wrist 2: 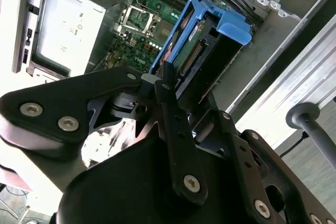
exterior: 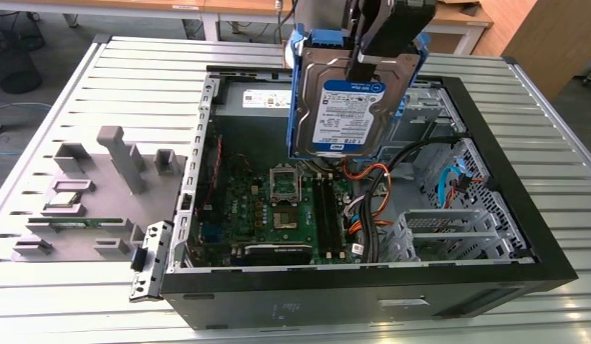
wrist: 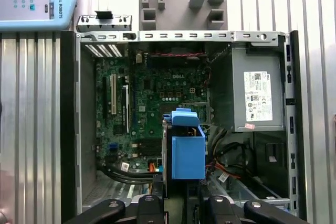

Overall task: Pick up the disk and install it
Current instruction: 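Pick up the disk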

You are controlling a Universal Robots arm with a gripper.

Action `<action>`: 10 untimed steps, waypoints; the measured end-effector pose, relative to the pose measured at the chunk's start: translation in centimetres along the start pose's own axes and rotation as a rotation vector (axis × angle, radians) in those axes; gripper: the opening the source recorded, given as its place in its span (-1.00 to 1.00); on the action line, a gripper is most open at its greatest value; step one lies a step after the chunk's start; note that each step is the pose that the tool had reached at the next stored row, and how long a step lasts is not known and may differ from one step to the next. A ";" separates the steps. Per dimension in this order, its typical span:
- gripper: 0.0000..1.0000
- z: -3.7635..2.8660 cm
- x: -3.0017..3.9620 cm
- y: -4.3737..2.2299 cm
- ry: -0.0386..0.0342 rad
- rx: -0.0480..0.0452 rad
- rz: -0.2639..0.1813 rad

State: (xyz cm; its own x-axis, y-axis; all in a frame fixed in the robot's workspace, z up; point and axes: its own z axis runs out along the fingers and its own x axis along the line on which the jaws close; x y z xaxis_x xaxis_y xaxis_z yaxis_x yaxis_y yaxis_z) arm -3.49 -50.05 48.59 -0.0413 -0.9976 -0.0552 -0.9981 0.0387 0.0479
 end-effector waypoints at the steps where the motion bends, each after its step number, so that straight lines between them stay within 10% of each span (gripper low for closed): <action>1: -0.30 0.00 0.06 -0.03 0.0001 0.0000 0.000; 10: -0.30 -0.05 0.11 -1.66 0.0001 0.0000 0.000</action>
State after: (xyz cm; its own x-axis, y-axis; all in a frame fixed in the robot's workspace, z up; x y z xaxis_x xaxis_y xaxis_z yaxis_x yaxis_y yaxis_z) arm -1.84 -50.23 48.56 -0.0414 -0.9976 -0.0551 -0.9981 0.0388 0.0479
